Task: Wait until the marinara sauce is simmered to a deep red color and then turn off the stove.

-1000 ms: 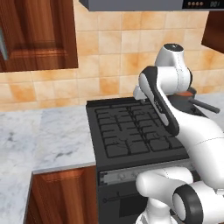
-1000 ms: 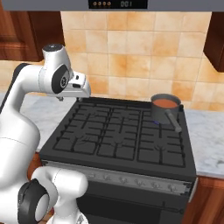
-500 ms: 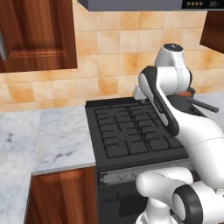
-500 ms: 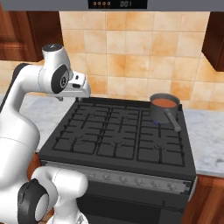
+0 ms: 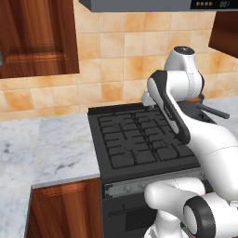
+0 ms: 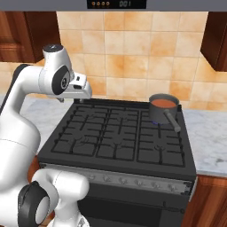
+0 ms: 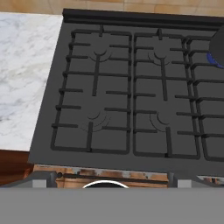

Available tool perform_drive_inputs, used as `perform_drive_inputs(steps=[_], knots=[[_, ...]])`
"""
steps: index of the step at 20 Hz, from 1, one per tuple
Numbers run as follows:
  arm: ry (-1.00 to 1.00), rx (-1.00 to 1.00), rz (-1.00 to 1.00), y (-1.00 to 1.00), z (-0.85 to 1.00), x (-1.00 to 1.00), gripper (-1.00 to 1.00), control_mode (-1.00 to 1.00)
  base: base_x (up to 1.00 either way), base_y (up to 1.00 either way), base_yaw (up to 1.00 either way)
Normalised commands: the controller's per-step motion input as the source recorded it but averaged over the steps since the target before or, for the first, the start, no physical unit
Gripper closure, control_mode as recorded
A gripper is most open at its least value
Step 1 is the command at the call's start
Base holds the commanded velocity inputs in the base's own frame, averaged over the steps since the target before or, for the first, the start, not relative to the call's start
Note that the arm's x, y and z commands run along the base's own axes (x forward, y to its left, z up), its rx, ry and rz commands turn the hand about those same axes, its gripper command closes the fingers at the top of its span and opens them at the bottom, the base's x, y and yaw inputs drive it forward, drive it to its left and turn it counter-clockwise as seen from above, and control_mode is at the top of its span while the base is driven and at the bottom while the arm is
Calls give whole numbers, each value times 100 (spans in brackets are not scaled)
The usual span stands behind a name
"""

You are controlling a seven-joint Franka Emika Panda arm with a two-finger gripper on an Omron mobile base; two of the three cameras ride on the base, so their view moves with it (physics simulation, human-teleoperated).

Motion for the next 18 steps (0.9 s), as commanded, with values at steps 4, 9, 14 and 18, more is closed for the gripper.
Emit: perform_drive_inputs(steps=[4,9,14,18], knots=[[0,0,0,0,0,0,-100,100,0,1,0],[0,0,0,0,0,0,-100,100,-5,0,0],[0,0,0,0,0,0,-100,100,-19,0,0],[0,0,0,0,0,0,-100,100,-13,0,0]])
